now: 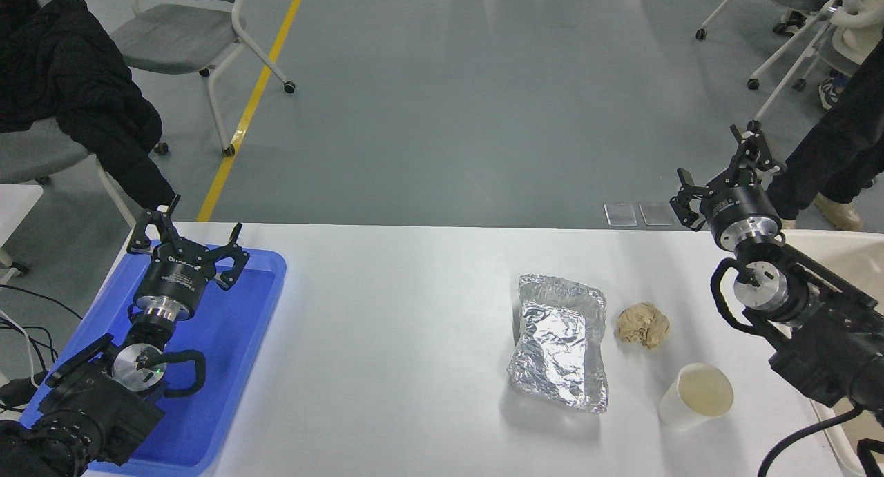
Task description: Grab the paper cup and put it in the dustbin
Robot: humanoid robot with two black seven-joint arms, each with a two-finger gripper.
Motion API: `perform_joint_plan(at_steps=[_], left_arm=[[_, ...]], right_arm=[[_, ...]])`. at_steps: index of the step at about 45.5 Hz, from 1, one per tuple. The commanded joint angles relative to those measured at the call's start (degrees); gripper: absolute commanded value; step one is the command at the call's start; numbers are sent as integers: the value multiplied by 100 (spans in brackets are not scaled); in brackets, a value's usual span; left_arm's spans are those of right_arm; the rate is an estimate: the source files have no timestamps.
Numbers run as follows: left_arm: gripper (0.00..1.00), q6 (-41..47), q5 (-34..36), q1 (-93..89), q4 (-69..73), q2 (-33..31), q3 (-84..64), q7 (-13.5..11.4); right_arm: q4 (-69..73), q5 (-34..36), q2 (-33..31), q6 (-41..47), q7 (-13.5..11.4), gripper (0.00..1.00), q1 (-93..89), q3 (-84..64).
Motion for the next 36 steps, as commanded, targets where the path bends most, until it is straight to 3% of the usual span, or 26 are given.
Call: perform_joint_plan(at_steps=[1, 21, 36], left_arm=[[100, 0, -1, 0, 0, 0, 1, 1], [100, 0, 8, 0, 0, 0, -8, 1], [100, 0, 8, -9, -9, -9, 1, 10]], right_arm=[[-61, 0, 11, -50, -26, 100, 20, -34], [-299, -17, 318, 20, -9, 100, -86, -403], [-176, -280, 204, 125, -17, 100, 116, -990]])
